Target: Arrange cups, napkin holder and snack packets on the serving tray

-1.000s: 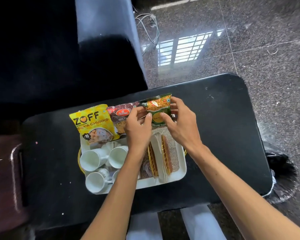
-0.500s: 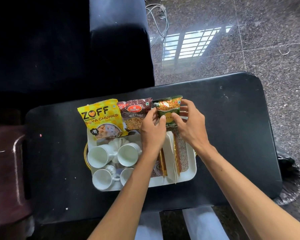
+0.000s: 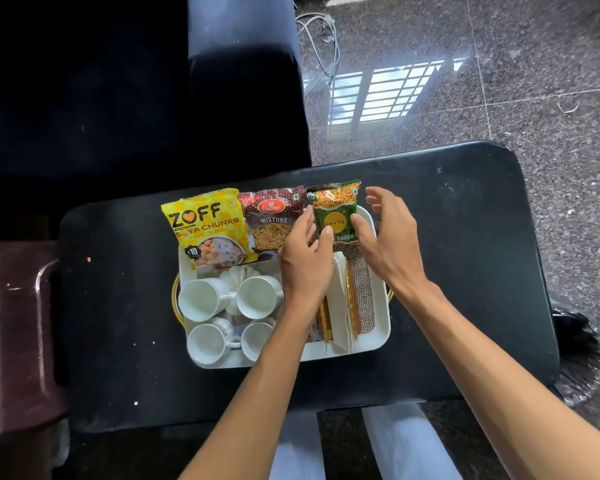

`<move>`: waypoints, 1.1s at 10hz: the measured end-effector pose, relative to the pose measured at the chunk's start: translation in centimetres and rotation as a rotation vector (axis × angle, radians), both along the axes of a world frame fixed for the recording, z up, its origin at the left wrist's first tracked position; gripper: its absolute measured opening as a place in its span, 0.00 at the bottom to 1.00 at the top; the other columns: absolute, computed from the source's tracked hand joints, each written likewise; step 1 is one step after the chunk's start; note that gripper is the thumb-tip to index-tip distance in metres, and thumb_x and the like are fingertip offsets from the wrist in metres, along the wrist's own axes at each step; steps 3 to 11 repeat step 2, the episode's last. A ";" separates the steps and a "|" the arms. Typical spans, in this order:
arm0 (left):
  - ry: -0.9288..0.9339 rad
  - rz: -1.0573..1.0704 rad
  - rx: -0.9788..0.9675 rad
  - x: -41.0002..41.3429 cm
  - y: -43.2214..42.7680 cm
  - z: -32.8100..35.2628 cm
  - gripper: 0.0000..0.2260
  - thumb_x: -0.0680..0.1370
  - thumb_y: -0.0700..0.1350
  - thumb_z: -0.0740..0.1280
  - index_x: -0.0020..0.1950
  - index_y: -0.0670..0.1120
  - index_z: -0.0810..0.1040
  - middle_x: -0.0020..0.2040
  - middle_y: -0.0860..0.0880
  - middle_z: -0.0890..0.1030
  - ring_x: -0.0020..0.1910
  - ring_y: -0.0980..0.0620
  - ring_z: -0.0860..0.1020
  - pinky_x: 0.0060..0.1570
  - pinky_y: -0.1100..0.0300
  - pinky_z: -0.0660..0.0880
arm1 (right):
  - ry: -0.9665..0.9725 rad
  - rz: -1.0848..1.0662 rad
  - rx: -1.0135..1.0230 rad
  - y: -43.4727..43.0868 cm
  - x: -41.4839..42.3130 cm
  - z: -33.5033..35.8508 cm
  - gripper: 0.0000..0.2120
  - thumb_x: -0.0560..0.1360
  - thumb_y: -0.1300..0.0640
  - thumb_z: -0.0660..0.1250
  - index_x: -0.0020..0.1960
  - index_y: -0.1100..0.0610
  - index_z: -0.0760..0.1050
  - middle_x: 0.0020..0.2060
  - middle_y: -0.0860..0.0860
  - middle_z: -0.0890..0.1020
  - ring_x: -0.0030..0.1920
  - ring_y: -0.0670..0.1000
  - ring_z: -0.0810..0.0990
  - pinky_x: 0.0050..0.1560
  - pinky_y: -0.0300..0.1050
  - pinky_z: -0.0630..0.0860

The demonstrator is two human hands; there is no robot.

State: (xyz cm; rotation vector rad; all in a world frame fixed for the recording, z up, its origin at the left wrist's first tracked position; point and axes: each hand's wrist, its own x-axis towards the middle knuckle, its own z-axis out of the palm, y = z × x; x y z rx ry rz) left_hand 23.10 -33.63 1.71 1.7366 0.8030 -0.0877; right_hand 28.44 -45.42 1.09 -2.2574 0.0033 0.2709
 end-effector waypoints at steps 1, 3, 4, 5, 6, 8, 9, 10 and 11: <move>-0.047 -0.023 0.039 0.0 0.3 2.0 0.24 0.82 0.40 0.65 0.78 0.44 0.66 0.76 0.46 0.73 0.73 0.52 0.73 0.57 0.80 0.69 | -0.087 0.097 -0.102 0.1 -0.5 1.7 0.20 0.77 0.60 0.66 0.69 0.59 0.71 0.63 0.55 0.76 0.65 0.53 0.71 0.62 0.37 0.66; -0.076 -0.076 0.179 0.1 0.8 4.6 0.23 0.83 0.42 0.65 0.78 0.45 0.68 0.74 0.44 0.75 0.71 0.48 0.76 0.69 0.58 0.74 | -0.185 0.182 -0.197 0.4 -0.5 3.9 0.23 0.77 0.58 0.67 0.70 0.60 0.69 0.66 0.56 0.72 0.69 0.54 0.67 0.66 0.46 0.70; -0.076 -0.076 0.179 0.1 0.8 4.6 0.23 0.83 0.42 0.65 0.78 0.45 0.68 0.74 0.44 0.75 0.71 0.48 0.76 0.69 0.58 0.74 | -0.185 0.182 -0.197 0.4 -0.5 3.9 0.23 0.77 0.58 0.67 0.70 0.60 0.69 0.66 0.56 0.72 0.69 0.54 0.67 0.66 0.46 0.70; -0.076 -0.076 0.179 0.1 0.8 4.6 0.23 0.83 0.42 0.65 0.78 0.45 0.68 0.74 0.44 0.75 0.71 0.48 0.76 0.69 0.58 0.74 | -0.185 0.182 -0.197 0.4 -0.5 3.9 0.23 0.77 0.58 0.67 0.70 0.60 0.69 0.66 0.56 0.72 0.69 0.54 0.67 0.66 0.46 0.70; -0.076 -0.076 0.179 0.1 0.8 4.6 0.23 0.83 0.42 0.65 0.78 0.45 0.68 0.74 0.44 0.75 0.71 0.48 0.76 0.69 0.58 0.74 | -0.185 0.182 -0.197 0.4 -0.5 3.9 0.23 0.77 0.58 0.67 0.70 0.60 0.69 0.66 0.56 0.72 0.69 0.54 0.67 0.66 0.46 0.70; -0.076 -0.076 0.179 0.1 0.8 4.6 0.23 0.83 0.42 0.65 0.78 0.45 0.68 0.74 0.44 0.75 0.71 0.48 0.76 0.69 0.58 0.74 | -0.185 0.182 -0.197 0.4 -0.5 3.9 0.23 0.77 0.58 0.67 0.70 0.60 0.69 0.66 0.56 0.72 0.69 0.54 0.67 0.66 0.46 0.70; -0.076 -0.076 0.179 0.1 0.8 4.6 0.23 0.83 0.42 0.65 0.78 0.45 0.68 0.74 0.44 0.75 0.71 0.48 0.76 0.69 0.58 0.74 | -0.185 0.182 -0.197 0.4 -0.5 3.9 0.23 0.77 0.58 0.67 0.70 0.60 0.69 0.66 0.56 0.72 0.69 0.54 0.67 0.66 0.46 0.70; -0.076 -0.076 0.179 0.1 0.8 4.6 0.23 0.83 0.42 0.65 0.78 0.45 0.68 0.74 0.44 0.75 0.71 0.48 0.76 0.69 0.58 0.74 | -0.185 0.182 -0.197 0.4 -0.5 3.9 0.23 0.77 0.58 0.67 0.70 0.60 0.69 0.66 0.56 0.72 0.69 0.54 0.67 0.66 0.46 0.70; -0.076 -0.076 0.179 0.1 0.8 4.6 0.23 0.83 0.42 0.65 0.78 0.45 0.68 0.74 0.44 0.75 0.71 0.48 0.76 0.69 0.58 0.74 | -0.185 0.182 -0.197 0.4 -0.5 3.9 0.23 0.77 0.58 0.67 0.70 0.60 0.69 0.66 0.56 0.72 0.69 0.54 0.67 0.66 0.46 0.70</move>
